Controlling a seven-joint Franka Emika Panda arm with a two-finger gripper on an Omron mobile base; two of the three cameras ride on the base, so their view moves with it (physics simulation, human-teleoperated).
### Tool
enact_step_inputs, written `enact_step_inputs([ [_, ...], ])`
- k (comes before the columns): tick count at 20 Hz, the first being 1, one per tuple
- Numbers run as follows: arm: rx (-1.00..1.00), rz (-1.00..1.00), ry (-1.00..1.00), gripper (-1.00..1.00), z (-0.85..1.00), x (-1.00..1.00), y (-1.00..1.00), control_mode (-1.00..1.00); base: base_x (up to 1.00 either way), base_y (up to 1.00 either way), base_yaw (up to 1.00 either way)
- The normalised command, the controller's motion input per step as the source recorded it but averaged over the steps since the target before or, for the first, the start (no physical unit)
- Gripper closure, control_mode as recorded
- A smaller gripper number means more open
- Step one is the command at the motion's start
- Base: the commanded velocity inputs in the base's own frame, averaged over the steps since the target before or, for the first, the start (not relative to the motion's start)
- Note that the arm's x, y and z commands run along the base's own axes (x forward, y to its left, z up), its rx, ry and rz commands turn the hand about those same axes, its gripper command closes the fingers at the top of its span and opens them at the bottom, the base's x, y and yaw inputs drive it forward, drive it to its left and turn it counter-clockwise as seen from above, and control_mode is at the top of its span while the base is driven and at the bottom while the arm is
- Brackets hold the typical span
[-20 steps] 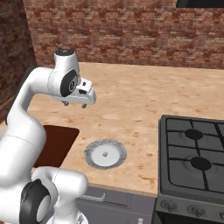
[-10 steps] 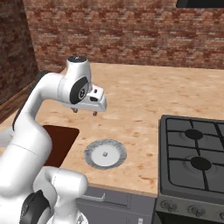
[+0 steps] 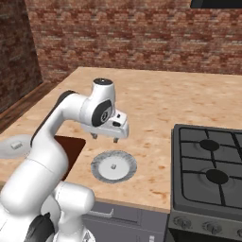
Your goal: Move the dessert items from the plates to the tray.
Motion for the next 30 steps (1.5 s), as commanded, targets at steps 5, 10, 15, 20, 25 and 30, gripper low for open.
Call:
enact_step_inputs([
  [5, 0.00, -0.01, 0.19, -1.00, -0.72, 0.04, 0.00, -1.00, 0.00, 0.00, 0.00],
  [10, 0.00, -0.02, 0.10, -1.00, -0.72, 0.00, 0.00, -1.00, 0.00, 0.00, 0.00],
  [15, 0.02, -0.01, 0.00, -1.00, -0.53, 0.00, 0.00, -1.00, 0.00, 0.00, 0.00],
  [20, 0.00, 0.00, -0.10, -1.00, -0.36, 0.06, 0.00, -1.00, 0.00, 0.00, 0.00],
  [25, 0.00, 0.00, -0.05, -1.00, -0.28, 0.17, 0.00, -1.00, 0.00, 0.00, 0.00],
  [30, 0.00, 0.00, -0.01, -1.00, -0.23, 0.27, 0.00, -1.00, 0.00, 0.00, 0.00],
])
